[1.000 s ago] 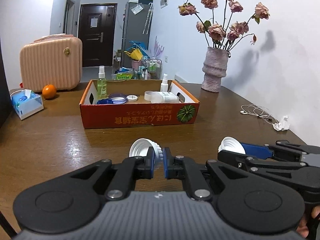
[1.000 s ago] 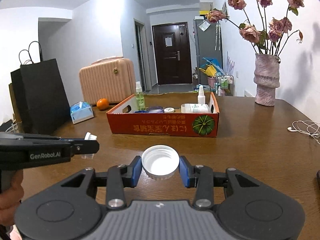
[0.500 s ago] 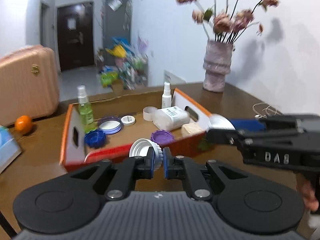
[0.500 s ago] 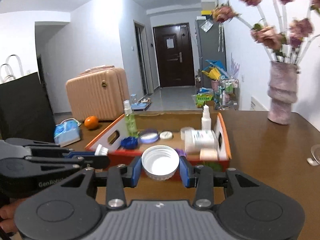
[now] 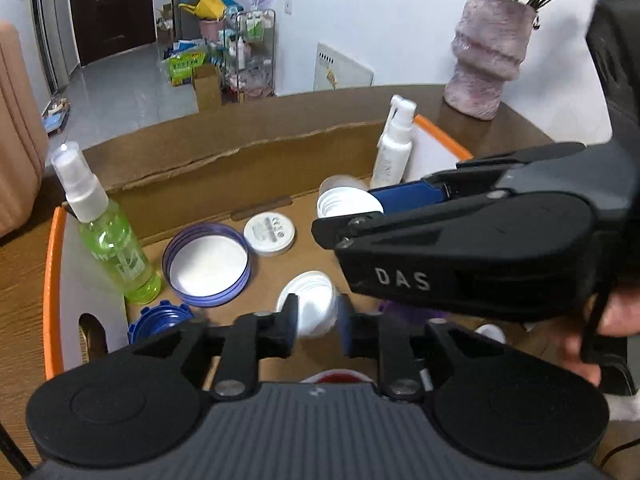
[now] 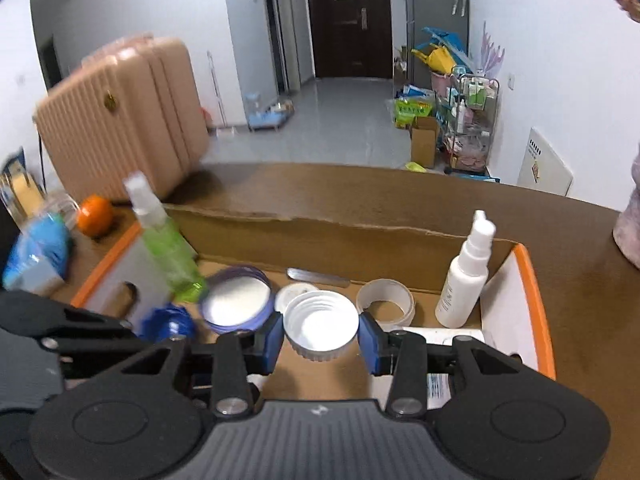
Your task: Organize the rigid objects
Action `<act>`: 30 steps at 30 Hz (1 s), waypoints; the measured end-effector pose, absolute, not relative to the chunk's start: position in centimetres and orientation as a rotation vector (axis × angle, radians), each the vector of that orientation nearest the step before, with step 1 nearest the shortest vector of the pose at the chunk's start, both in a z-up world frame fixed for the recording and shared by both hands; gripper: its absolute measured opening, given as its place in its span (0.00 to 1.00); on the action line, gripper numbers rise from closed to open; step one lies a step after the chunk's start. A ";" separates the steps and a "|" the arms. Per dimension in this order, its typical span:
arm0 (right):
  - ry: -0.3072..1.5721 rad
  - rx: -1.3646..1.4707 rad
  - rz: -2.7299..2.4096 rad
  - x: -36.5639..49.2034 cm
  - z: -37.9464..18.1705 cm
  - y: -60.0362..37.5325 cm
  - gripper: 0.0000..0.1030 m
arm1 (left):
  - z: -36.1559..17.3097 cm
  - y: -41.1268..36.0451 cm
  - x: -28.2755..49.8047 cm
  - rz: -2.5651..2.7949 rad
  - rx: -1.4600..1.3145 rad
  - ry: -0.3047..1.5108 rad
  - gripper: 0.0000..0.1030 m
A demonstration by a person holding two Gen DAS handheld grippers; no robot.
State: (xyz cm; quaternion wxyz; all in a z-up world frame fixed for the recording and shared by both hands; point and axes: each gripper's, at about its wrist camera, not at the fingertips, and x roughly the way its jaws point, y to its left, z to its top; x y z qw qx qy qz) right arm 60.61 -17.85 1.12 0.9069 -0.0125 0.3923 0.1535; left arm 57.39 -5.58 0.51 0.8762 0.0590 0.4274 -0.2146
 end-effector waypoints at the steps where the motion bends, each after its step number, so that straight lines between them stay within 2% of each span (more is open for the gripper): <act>1: 0.819 -0.034 0.314 60.9 0.7 -17.7 0.39 | 0.4 -5.5 57.3 -0.450 0.131 0.893 0.38; 8: 0.813 -0.006 0.320 61.3 0.8 -18.7 0.43 | 2.4 -3.5 56.0 -0.412 0.137 0.840 0.44; 10: 0.790 -0.016 0.309 60.5 2.0 -19.1 0.45 | 3.6 -2.3 55.7 -0.368 0.122 0.829 0.45; 12: 0.768 -0.019 0.307 59.5 3.4 -19.6 0.51 | 4.8 -1.0 55.0 -0.314 0.097 0.813 0.50; 19: 0.675 -0.075 0.283 53.1 8.8 -21.7 0.56 | 9.4 2.8 49.0 -0.148 0.062 0.727 0.59; 21: 0.646 -0.080 0.272 51.1 10.2 -22.4 0.60 | 10.7 3.5 46.8 -0.116 0.068 0.688 0.66; 22: 0.631 -0.078 0.264 50.0 10.9 -22.8 0.61 | 11.5 3.7 45.3 -0.095 0.073 0.653 0.74; 23: 0.616 -0.078 0.259 48.9 11.5 -23.3 0.64 | 12.2 3.9 44.0 -0.078 0.075 0.617 0.78; 25: 0.585 -0.074 0.256 46.7 12.3 -24.1 0.69 | 13.3 4.2 41.2 -0.059 0.087 0.557 0.80; 29: 0.561 -0.070 0.255 42.8 12.7 -25.3 0.71 | 14.4 4.3 36.6 -0.028 0.087 0.480 0.84; 30: 0.547 -0.063 0.256 42.0 12.6 -25.4 0.75 | 14.4 4.3 35.6 -0.015 0.081 0.458 0.86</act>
